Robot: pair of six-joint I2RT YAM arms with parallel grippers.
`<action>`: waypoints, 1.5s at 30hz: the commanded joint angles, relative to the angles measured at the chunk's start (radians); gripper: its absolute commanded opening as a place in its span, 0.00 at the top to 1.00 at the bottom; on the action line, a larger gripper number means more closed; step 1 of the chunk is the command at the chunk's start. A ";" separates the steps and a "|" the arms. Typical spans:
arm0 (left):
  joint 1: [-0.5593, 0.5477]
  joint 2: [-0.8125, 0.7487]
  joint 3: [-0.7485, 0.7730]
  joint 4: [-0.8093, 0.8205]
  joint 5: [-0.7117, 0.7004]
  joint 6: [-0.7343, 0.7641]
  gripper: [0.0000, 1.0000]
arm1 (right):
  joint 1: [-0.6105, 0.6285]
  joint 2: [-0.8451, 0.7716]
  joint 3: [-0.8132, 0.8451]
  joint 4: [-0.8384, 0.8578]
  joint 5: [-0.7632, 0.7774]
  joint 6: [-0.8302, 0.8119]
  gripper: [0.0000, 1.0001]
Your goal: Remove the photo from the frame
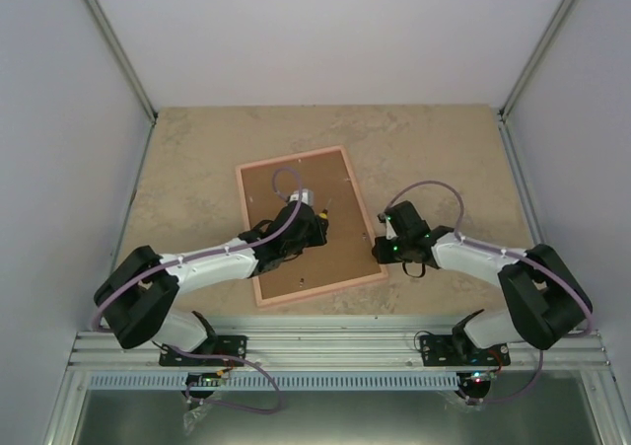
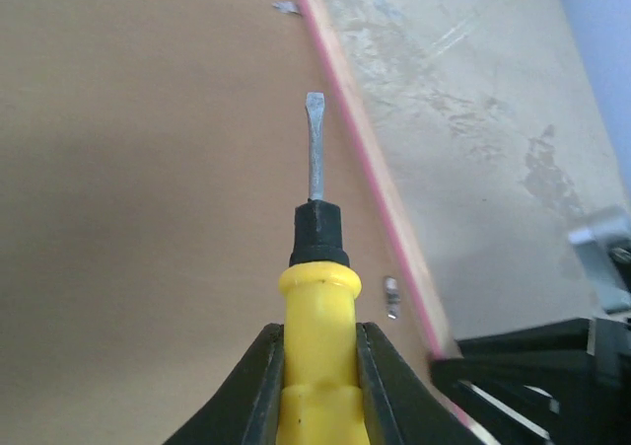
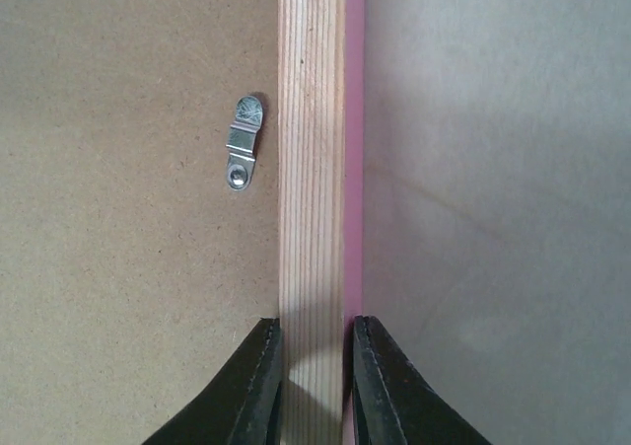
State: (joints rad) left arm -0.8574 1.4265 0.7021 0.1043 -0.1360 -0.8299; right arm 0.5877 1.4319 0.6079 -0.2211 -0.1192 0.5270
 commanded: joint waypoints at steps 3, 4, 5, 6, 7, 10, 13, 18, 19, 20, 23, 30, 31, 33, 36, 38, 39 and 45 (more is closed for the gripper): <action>0.041 -0.052 -0.039 -0.023 0.019 0.051 1.00 | 0.008 -0.076 0.039 -0.143 -0.044 -0.047 0.71; 0.048 -0.059 -0.040 -0.030 0.020 0.059 1.00 | 0.007 -0.081 0.063 -0.149 -0.032 -0.056 0.67; 0.053 -0.060 -0.039 -0.040 0.020 0.067 1.00 | 0.006 -0.081 0.089 -0.152 -0.019 -0.067 0.62; 0.058 -0.061 -0.035 -0.052 0.017 0.076 1.00 | 0.004 -0.076 0.116 -0.156 -0.001 -0.078 0.58; 0.063 -0.063 -0.033 -0.062 0.015 0.082 1.00 | 0.000 -0.059 0.147 -0.157 0.019 -0.088 0.55; 0.070 -0.069 -0.036 -0.071 0.018 0.096 1.00 | -0.026 0.033 0.242 -0.145 0.053 -0.114 0.53; 0.076 -0.071 -0.031 -0.081 0.022 0.110 1.00 | -0.040 0.152 0.334 -0.136 0.068 -0.132 0.53; 0.085 -0.061 -0.017 -0.095 0.023 0.131 1.00 | -0.045 0.304 0.468 -0.119 0.102 -0.149 0.53; 0.088 -0.055 -0.011 -0.098 0.023 0.134 1.00 | -0.047 0.327 0.488 -0.116 0.109 -0.153 0.53; 0.090 -0.047 -0.003 -0.099 0.020 0.141 1.00 | -0.049 0.351 0.507 -0.110 0.110 -0.157 0.53; 0.097 -0.007 0.018 -0.100 0.031 0.154 1.00 | -0.056 0.426 0.570 -0.119 0.124 -0.166 0.54; 0.100 0.071 0.063 -0.100 0.064 0.176 1.00 | -0.095 0.541 0.649 -0.130 0.129 -0.175 0.58; 0.100 0.080 0.068 -0.100 0.068 0.178 1.00 | -0.099 0.548 0.652 -0.127 0.128 -0.178 0.60; 0.100 0.098 0.080 -0.100 0.076 0.186 1.00 | -0.103 0.562 0.658 -0.126 0.121 -0.182 0.64; 0.100 0.130 0.109 -0.100 0.092 0.201 1.00 | -0.103 0.569 0.653 -0.127 0.078 -0.184 0.69; 0.100 0.165 0.136 -0.126 0.101 0.206 1.00 | -0.101 0.563 0.637 -0.132 0.064 -0.177 0.75; 0.100 0.182 0.149 -0.130 0.113 0.211 1.00 | -0.100 0.554 0.625 -0.130 0.058 -0.176 0.77; 0.100 0.263 0.203 -0.113 0.186 0.214 1.00 | -0.095 0.492 0.543 -0.125 0.044 -0.164 0.87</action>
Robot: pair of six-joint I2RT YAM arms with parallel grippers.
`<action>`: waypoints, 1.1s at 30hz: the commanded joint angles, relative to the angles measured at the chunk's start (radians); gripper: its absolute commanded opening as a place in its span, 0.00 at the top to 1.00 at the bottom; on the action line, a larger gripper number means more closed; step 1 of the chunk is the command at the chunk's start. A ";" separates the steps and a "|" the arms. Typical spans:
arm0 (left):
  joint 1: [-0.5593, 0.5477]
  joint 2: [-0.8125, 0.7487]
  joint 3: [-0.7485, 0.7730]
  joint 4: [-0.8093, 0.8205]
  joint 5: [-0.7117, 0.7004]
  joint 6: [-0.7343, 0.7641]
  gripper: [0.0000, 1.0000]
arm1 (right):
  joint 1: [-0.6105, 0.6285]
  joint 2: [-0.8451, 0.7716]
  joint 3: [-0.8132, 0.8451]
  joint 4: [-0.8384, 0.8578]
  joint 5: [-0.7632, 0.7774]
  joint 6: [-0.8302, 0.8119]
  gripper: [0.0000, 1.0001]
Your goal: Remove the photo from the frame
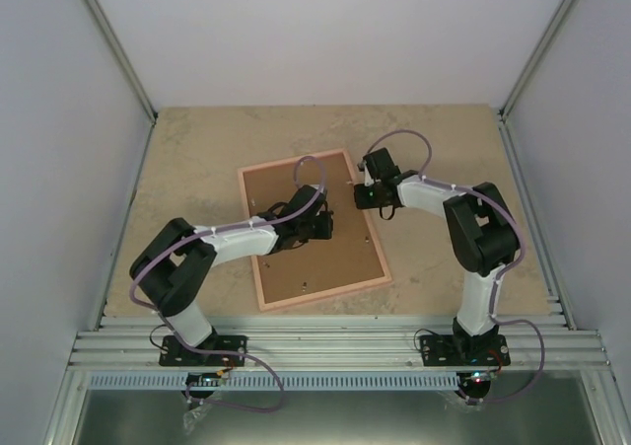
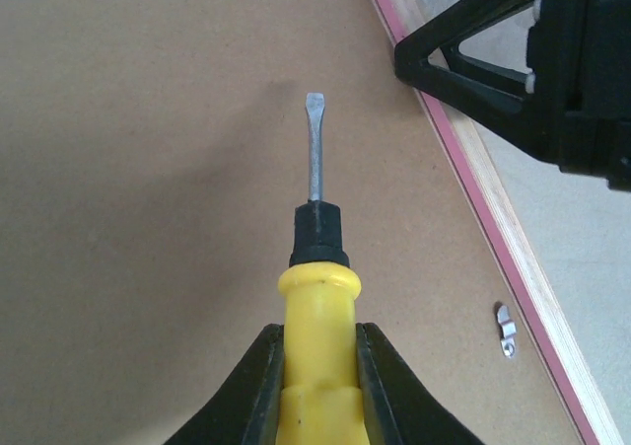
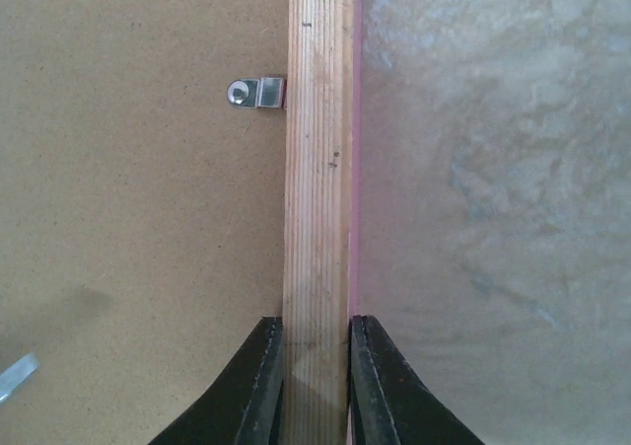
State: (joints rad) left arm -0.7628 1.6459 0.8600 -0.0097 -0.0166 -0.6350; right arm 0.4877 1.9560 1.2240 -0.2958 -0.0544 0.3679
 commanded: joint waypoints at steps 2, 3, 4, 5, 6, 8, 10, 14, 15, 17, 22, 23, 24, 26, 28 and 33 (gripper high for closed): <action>0.005 0.069 0.058 0.005 0.090 0.018 1.00 | 0.010 -0.059 -0.103 -0.040 -0.034 -0.004 0.87; 0.005 0.078 0.063 0.006 0.100 0.016 1.00 | 0.011 -0.072 -0.117 -0.035 -0.038 -0.001 0.87; 0.005 0.087 0.066 0.007 0.111 0.014 1.00 | 0.016 -0.085 -0.130 -0.031 -0.043 0.002 0.88; 0.005 0.096 0.072 0.007 0.120 0.012 1.00 | 0.019 -0.096 -0.145 -0.024 -0.047 0.004 0.88; 0.005 0.103 0.077 0.007 0.128 0.010 1.00 | 0.022 -0.109 -0.167 -0.015 -0.052 0.009 0.87; 0.005 0.121 0.095 0.007 0.138 0.008 1.00 | 0.024 -0.130 -0.198 0.008 -0.066 0.017 0.88; 0.005 0.138 0.111 0.007 0.139 0.006 1.00 | 0.026 -0.135 -0.223 0.028 -0.077 0.022 0.88; 0.005 0.164 0.138 0.030 0.131 -0.001 1.00 | 0.028 -0.121 -0.227 0.035 -0.082 0.026 0.89; 0.005 0.173 0.142 0.030 0.129 -0.001 1.00 | 0.028 -0.119 -0.225 0.037 -0.085 0.026 0.89; 0.005 0.193 0.158 0.030 0.124 -0.004 1.00 | 0.029 -0.119 -0.227 0.040 -0.088 0.029 0.89; 0.005 0.235 0.185 0.035 0.087 -0.012 1.00 | 0.031 -0.118 -0.226 0.041 -0.086 0.030 0.90; 0.005 0.243 0.195 0.029 0.074 -0.014 1.00 | 0.032 -0.117 -0.227 0.041 -0.085 0.030 0.90; 0.005 0.251 0.202 0.022 0.058 -0.019 1.00 | 0.032 -0.116 -0.224 0.041 -0.082 0.032 0.90; 0.005 0.262 0.210 0.017 0.028 -0.028 1.00 | 0.033 -0.114 -0.225 0.041 -0.083 0.032 0.89; 0.005 0.269 0.217 0.017 0.010 -0.032 1.00 | 0.032 -0.112 -0.224 0.041 -0.084 0.032 0.90; 0.005 0.278 0.239 -0.009 -0.048 -0.037 1.00 | 0.034 -0.111 -0.223 0.041 -0.082 0.034 0.90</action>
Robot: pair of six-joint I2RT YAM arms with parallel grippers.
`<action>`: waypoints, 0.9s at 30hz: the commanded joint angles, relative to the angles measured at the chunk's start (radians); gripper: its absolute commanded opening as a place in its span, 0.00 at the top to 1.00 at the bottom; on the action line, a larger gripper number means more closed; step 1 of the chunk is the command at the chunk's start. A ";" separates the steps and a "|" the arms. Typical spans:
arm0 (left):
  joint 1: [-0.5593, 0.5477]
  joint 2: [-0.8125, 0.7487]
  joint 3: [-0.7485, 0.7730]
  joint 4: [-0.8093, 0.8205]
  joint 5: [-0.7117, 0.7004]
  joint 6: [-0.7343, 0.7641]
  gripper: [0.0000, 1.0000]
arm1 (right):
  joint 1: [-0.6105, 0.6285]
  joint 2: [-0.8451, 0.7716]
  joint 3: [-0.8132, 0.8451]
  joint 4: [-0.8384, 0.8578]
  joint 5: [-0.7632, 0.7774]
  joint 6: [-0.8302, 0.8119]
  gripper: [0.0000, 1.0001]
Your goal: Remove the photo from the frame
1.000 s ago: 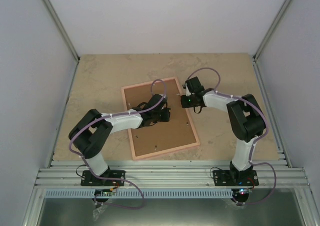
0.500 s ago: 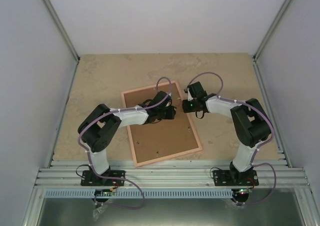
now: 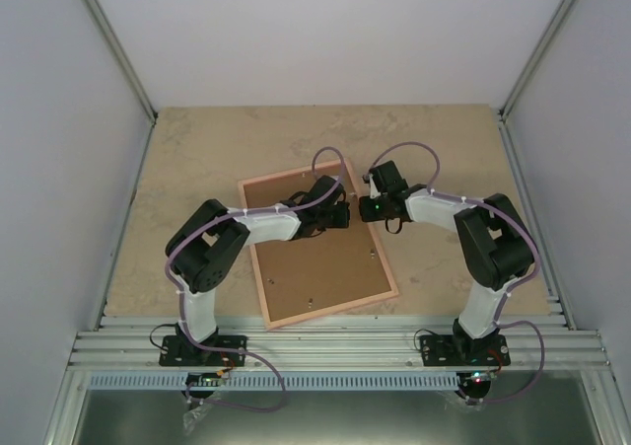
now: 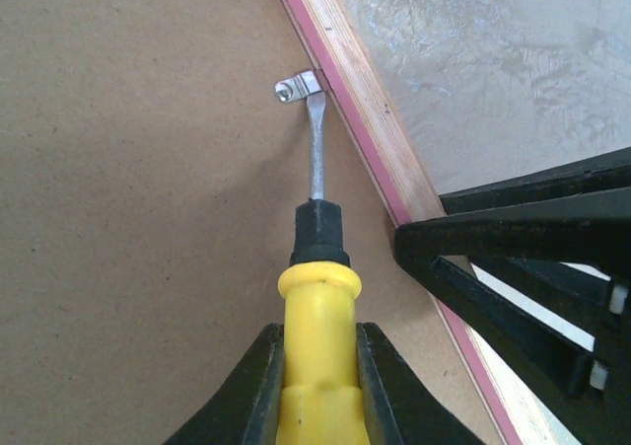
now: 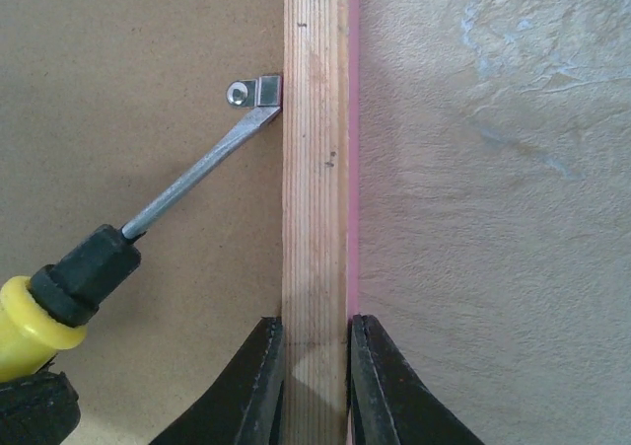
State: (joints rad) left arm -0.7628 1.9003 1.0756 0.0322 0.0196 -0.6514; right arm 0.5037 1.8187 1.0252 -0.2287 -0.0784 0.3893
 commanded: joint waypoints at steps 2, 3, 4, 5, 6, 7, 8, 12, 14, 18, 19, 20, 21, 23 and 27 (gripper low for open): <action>0.006 0.024 0.027 -0.049 -0.092 -0.021 1.00 | 0.018 0.025 -0.024 -0.026 -0.057 0.013 0.90; 0.005 0.027 0.031 -0.050 -0.095 -0.022 1.00 | 0.018 0.026 -0.025 -0.027 -0.058 0.012 0.90; 0.005 0.030 0.034 -0.051 -0.101 -0.025 1.00 | 0.018 0.027 -0.025 -0.026 -0.057 0.013 0.90; 0.005 0.034 0.037 -0.051 -0.105 -0.028 1.00 | 0.018 0.026 -0.025 -0.026 -0.058 0.013 0.90; 0.005 0.039 0.043 -0.051 -0.109 -0.031 1.00 | 0.018 0.028 -0.025 -0.026 -0.057 0.013 0.90; 0.005 0.043 0.046 -0.051 -0.115 -0.036 1.00 | 0.018 0.028 -0.025 -0.027 -0.057 0.014 0.90; 0.005 0.047 0.048 -0.047 -0.123 -0.045 1.00 | 0.018 0.028 -0.025 -0.025 -0.057 0.013 0.90; 0.005 0.057 0.040 -0.035 -0.168 -0.099 1.00 | 0.019 0.030 -0.025 -0.024 -0.056 0.018 0.90; 0.005 0.061 0.040 -0.035 -0.191 -0.123 1.00 | 0.019 0.030 -0.025 -0.022 -0.053 0.021 0.90; 0.005 0.055 0.027 -0.011 -0.222 -0.156 1.00 | 0.019 0.033 -0.024 -0.024 -0.047 0.025 0.90; 0.005 0.051 0.021 -0.003 -0.233 -0.165 1.00 | 0.020 0.031 -0.025 -0.022 -0.045 0.025 0.90; 0.005 0.048 0.016 0.000 -0.242 -0.169 1.00 | 0.019 0.031 -0.024 -0.021 -0.044 0.028 0.90; 0.005 0.046 0.015 0.001 -0.250 -0.173 1.00 | 0.019 0.030 -0.024 -0.022 -0.043 0.030 0.90; 0.005 0.049 0.016 0.001 -0.264 -0.185 1.00 | 0.019 0.031 -0.027 -0.020 -0.041 0.034 0.90; 0.005 0.052 0.015 0.012 -0.267 -0.201 1.00 | 0.019 0.032 -0.028 -0.019 -0.038 0.039 0.91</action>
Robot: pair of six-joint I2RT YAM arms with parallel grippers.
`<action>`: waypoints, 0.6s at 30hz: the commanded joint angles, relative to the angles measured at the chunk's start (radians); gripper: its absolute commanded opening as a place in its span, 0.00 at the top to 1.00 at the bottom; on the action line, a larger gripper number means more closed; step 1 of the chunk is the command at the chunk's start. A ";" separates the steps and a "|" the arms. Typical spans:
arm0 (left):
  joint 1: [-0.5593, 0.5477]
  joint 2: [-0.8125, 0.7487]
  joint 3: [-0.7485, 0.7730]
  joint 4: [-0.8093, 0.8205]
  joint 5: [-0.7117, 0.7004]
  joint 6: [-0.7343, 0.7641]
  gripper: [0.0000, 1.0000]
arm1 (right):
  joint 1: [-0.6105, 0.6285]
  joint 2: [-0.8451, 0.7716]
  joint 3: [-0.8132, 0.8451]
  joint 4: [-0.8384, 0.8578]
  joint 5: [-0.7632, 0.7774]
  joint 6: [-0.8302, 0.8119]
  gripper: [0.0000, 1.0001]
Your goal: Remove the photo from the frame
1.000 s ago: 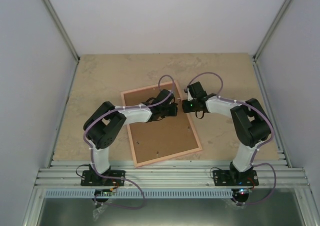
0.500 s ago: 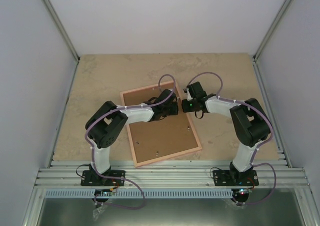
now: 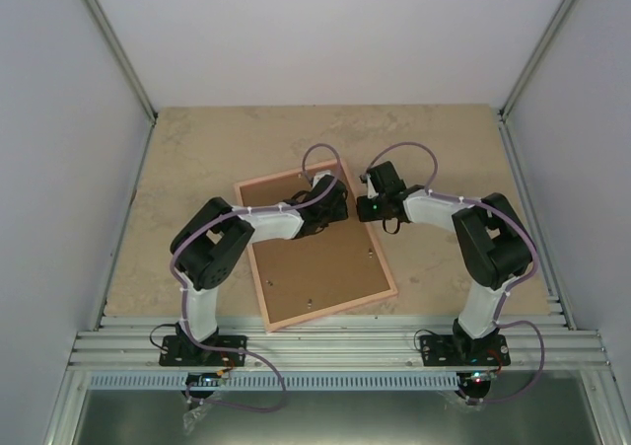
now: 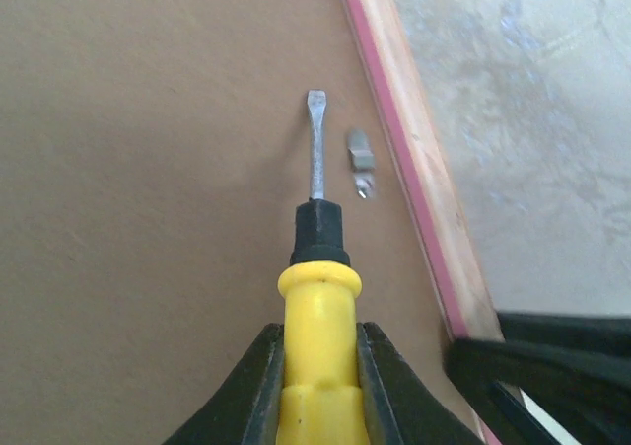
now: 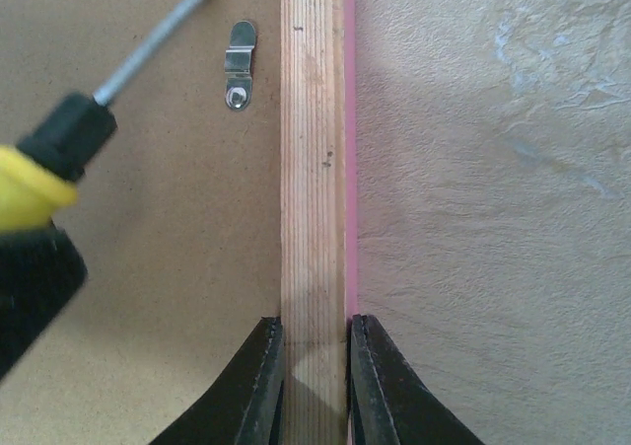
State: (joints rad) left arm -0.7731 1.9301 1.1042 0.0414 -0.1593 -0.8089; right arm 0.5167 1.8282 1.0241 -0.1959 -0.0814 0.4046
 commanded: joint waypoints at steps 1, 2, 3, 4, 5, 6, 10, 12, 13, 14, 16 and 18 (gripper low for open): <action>0.015 0.022 -0.016 0.004 -0.089 -0.046 1.00 | 0.007 0.023 -0.027 -0.052 -0.033 0.024 0.91; 0.015 0.019 -0.018 0.004 -0.084 -0.047 1.00 | 0.006 0.023 -0.026 -0.052 -0.032 0.025 0.91; 0.015 0.012 -0.023 0.007 -0.075 -0.047 1.00 | 0.006 0.023 -0.025 -0.052 -0.031 0.025 0.91; 0.015 -0.001 -0.035 0.016 -0.065 -0.048 1.00 | 0.007 0.023 -0.025 -0.053 -0.030 0.025 0.91; 0.015 -0.016 -0.048 0.028 -0.058 -0.048 1.00 | 0.007 0.023 -0.025 -0.053 -0.029 0.026 0.91; 0.015 -0.034 -0.062 0.036 -0.052 -0.048 1.00 | 0.006 0.023 -0.025 -0.053 -0.027 0.026 0.91; 0.015 -0.115 -0.112 0.053 -0.038 -0.040 1.00 | 0.005 0.017 -0.027 -0.054 -0.019 0.029 0.91; 0.015 -0.155 -0.131 0.053 -0.032 -0.037 1.00 | 0.006 0.014 -0.028 -0.055 -0.015 0.029 0.91; 0.015 -0.172 -0.145 0.054 -0.030 -0.033 1.00 | 0.005 0.013 -0.028 -0.056 -0.013 0.032 0.91; 0.015 -0.190 -0.154 0.053 -0.027 -0.030 1.00 | 0.005 0.011 -0.028 -0.057 -0.010 0.033 0.91; 0.016 -0.227 -0.175 0.050 -0.028 -0.026 1.00 | 0.004 0.006 -0.031 -0.059 0.003 0.037 0.91; 0.020 -0.268 -0.200 0.043 -0.031 -0.019 1.00 | 0.000 -0.005 -0.037 -0.057 0.017 0.046 0.93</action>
State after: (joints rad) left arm -0.7570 1.7432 0.9417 0.0803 -0.1894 -0.8417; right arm 0.5171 1.8278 1.0233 -0.1955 -0.0769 0.4129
